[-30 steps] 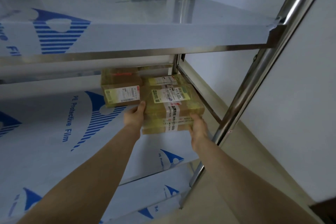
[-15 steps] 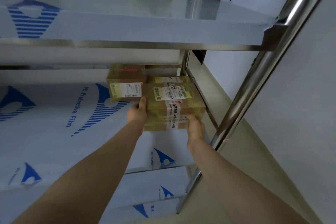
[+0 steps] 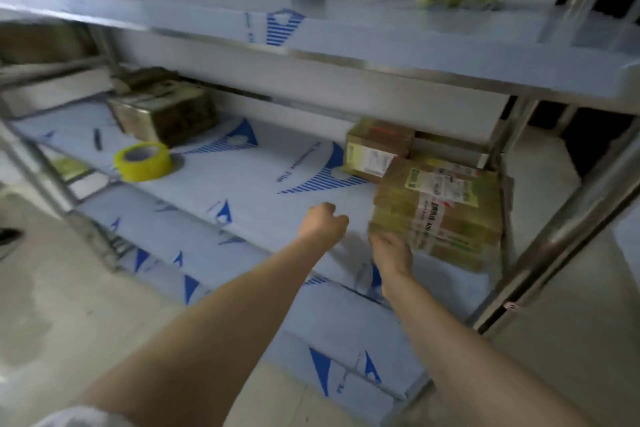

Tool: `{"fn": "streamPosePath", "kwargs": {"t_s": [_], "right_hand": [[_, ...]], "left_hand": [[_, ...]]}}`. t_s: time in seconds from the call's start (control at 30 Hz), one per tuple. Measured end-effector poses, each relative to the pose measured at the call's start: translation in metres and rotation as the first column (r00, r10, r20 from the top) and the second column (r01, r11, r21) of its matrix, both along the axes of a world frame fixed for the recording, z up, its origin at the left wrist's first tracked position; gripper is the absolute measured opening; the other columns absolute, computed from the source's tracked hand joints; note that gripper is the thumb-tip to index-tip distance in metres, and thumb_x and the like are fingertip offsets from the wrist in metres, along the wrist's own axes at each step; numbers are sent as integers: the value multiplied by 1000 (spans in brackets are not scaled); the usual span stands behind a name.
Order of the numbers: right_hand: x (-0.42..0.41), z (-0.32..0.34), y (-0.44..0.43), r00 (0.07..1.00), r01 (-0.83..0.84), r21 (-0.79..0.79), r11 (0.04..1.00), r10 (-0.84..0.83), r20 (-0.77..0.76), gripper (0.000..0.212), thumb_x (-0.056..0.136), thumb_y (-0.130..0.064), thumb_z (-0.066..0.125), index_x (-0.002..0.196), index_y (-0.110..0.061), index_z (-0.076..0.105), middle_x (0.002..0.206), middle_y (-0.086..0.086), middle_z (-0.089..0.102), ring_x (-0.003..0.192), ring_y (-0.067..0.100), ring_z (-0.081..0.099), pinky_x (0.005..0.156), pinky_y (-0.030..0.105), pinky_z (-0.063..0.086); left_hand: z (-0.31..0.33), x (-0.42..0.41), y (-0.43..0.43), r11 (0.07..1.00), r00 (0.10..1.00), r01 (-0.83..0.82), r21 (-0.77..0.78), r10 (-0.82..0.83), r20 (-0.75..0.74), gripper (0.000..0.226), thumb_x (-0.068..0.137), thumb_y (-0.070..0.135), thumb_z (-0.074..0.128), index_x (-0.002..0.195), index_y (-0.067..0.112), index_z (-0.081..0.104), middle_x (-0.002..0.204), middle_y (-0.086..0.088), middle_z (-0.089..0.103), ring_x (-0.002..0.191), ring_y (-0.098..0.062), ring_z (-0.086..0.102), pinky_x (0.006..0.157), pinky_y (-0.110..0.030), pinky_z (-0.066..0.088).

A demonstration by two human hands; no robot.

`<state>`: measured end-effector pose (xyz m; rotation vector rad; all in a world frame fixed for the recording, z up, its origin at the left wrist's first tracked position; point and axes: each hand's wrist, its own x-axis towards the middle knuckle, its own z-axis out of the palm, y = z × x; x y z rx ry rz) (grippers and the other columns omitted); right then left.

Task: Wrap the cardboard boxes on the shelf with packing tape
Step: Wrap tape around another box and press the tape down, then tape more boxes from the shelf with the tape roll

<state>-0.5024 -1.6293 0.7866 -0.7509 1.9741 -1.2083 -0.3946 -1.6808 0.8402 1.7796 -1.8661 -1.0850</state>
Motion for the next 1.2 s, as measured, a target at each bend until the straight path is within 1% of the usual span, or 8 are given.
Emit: {"fn": "streamPosePath", "kwargs": {"t_s": [0.1, 0.23, 0.33, 0.5, 0.67, 0.83, 1.13, 1.2], "right_hand": [[37, 5, -10, 922, -314, 66, 947, 321, -215, 16, 93, -20, 49, 99, -19, 64, 101, 6, 61, 95, 24, 56, 84, 31, 44], [91, 22, -22, 629, -555, 254, 792, 599, -495, 35, 94, -25, 51, 125, -12, 60, 130, 6, 59, 118, 26, 54, 99, 33, 43], [138, 37, -35, 408, -616, 322, 719, 641, -650, 34, 93, -28, 50, 120, -11, 63, 124, 8, 63, 114, 28, 55, 98, 32, 41], [229, 46, -78, 211, -657, 356, 665, 615, -760, 40, 87, -36, 40, 103, -14, 68, 109, 7, 66, 111, 27, 54, 99, 32, 33], [332, 54, -131, 155, -650, 378, 659, 602, -784, 33, 90, -32, 49, 112, -14, 65, 117, 7, 62, 115, 27, 51, 104, 33, 30], [411, 64, -179, 205, -642, 341, 687, 582, -787, 36, 90, -34, 52, 121, -18, 63, 126, 6, 60, 121, 26, 48, 108, 34, 28], [491, 79, -276, 257, -618, 343, 708, 594, -763, 22, 90, -32, 51, 89, -17, 66, 107, 14, 61, 108, 32, 51, 92, 34, 35], [507, 78, -300, 257, -633, 343, 694, 606, -753, 28, 90, -33, 51, 107, -16, 67, 121, 10, 61, 117, 32, 50, 99, 34, 33]], "left_hand": [[1, 52, 8, 999, 989, -24, -38, 29, 147, 50, 95, 26, 49, 142, 13, 41, 143, -11, 42, 125, -28, 47, 102, -36, 42], [3, 121, 10, 991, 946, -49, -125, 87, 314, 45, 94, 29, 49, 137, 17, 46, 138, -11, 45, 121, -29, 48, 99, -39, 44], [2, 171, 5, 984, 899, -56, -172, 124, 420, 40, 92, 30, 50, 131, 18, 53, 134, -11, 48, 124, -30, 43, 102, -39, 39], [7, 263, -19, 963, 795, 48, -264, 123, 594, 46, 92, 33, 49, 136, 21, 48, 142, -5, 43, 137, -25, 28, 114, -43, 19], [13, 364, -58, 960, 738, 82, -269, 123, 664, 47, 94, 26, 44, 141, 24, 43, 145, -5, 41, 140, -25, 23, 118, -47, 9], [23, 443, -106, 957, 712, 81, -278, 140, 688, 43, 94, 27, 45, 137, 20, 49, 142, -5, 44, 138, -26, 26, 117, -46, 9], [24, 520, -198, 953, 739, 94, -290, 128, 661, 42, 93, 27, 45, 134, 21, 52, 139, -5, 47, 136, -26, 30, 117, -42, 13], [21, 534, -221, 954, 742, 89, -287, 129, 658, 42, 93, 29, 46, 133, 21, 52, 139, -5, 47, 136, -26, 32, 116, -41, 14]]}}
